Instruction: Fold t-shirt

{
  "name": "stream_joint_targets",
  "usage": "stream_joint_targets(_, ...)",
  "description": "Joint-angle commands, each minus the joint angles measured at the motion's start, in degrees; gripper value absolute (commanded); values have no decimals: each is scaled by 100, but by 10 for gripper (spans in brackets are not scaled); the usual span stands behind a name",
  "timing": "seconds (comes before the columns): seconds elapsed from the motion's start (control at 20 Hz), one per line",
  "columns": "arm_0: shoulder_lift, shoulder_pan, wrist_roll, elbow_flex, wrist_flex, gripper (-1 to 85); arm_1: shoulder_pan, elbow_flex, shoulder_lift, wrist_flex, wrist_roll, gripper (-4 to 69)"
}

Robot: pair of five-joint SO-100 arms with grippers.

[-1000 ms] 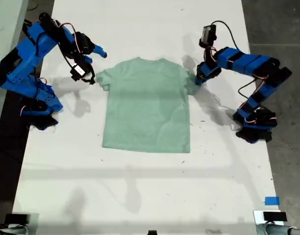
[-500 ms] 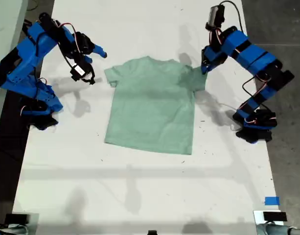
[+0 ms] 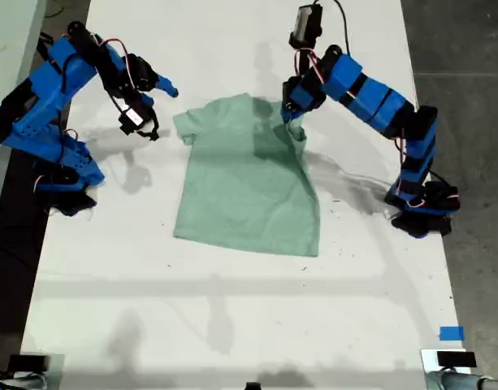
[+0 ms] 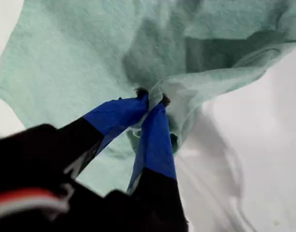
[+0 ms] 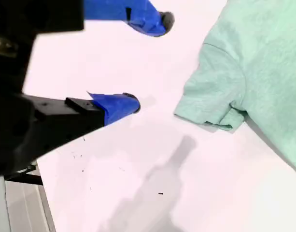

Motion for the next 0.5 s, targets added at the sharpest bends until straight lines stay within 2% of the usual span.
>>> stream_joint_targets(0.0, -9, 44, 18, -62, -18, 261, -290, -527, -132, -563, 308, -10)
stream_joint_targets(0.3, -114, 44, 9, -53, -35, 262, -712, -598, -1336, -2101, 853, -11)
stream_joint_targets(0.35, -123, 44, 9, -53, -35, 263, -712, -668, -1468, -2153, 914, 56)
stream_joint_targets(0.4, -123, 44, 9, -35, -35, 264, -703, -703, -1477, -2118, 923, 262)
stream_joint_targets(0.45, -123, 44, 18, -9, -35, 264, -703, -729, -1345, -2039, 844, 264)
